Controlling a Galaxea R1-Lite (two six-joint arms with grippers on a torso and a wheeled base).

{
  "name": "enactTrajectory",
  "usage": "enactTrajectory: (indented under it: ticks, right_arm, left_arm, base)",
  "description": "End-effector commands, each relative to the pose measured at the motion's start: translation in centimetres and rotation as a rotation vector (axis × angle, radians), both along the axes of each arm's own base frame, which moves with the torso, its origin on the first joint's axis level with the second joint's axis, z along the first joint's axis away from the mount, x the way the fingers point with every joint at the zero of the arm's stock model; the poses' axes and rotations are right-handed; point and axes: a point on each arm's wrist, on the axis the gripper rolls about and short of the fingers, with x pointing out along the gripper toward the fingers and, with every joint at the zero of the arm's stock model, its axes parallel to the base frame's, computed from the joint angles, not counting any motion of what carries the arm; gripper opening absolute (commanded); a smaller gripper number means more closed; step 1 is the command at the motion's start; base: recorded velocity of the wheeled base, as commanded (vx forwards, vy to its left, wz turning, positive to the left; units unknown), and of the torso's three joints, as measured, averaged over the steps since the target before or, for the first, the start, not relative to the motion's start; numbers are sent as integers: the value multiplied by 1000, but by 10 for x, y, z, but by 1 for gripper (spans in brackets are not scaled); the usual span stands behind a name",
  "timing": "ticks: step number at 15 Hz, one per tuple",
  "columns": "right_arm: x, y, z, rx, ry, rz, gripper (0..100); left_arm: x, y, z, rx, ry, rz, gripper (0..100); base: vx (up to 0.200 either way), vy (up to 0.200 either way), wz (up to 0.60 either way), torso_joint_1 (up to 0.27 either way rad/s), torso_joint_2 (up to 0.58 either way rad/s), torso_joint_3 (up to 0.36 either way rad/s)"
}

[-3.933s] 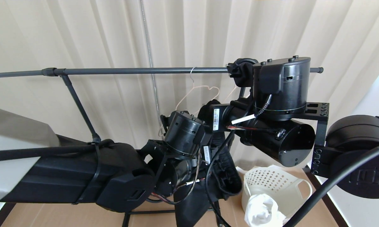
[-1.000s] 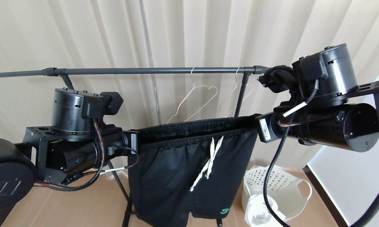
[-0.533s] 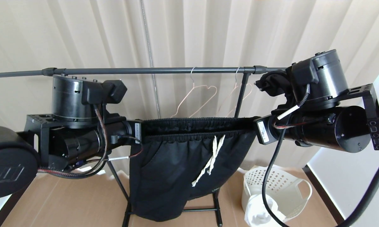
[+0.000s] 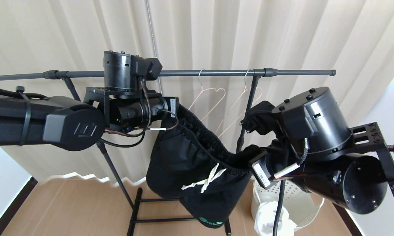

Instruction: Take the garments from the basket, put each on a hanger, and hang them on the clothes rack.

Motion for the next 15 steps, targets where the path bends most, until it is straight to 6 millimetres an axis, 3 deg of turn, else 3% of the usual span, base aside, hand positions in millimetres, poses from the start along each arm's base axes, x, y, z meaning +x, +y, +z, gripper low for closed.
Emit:
enactTrajectory:
  ticks: [1, 4, 7, 11, 13, 15]
  right_arm:
    - [-27, 13, -6, -20, 14, 108, 0]
    - [-52, 40, -21, -54, 41, 229, 0]
    - [-64, 53, -22, 2, 36, 267, 0]
    - [-58, 82, -18, 188, 6, 231, 0]
    - [-54, 84, -9, 243, 1, 205, 0]
    - [-38, 74, -8, 236, -8, 150, 0]
  left_arm:
    - [13, -11, -4, -10, -1, -30, 0]
    - [20, -21, 2, -29, -27, -48, 0]
    - [22, -23, 7, -44, -43, -64, 0]
    - [19, -26, 9, -49, -49, -76, 0]
    - [19, -25, 9, -49, -46, -74, 0]
    - [18, -23, 9, -47, -44, -70, 0]
  base:
    - [0, 0, 0, 0, 0, 0]
    - [0, 0, 0, 0, 0, 0]
    - [0, 0, 0, 0, 0, 0]
    - [0, 0, 0, 0, 0, 0]
    - [0, 0, 0, 0, 0, 0]
    - [0, 0, 0, 0, 0, 0]
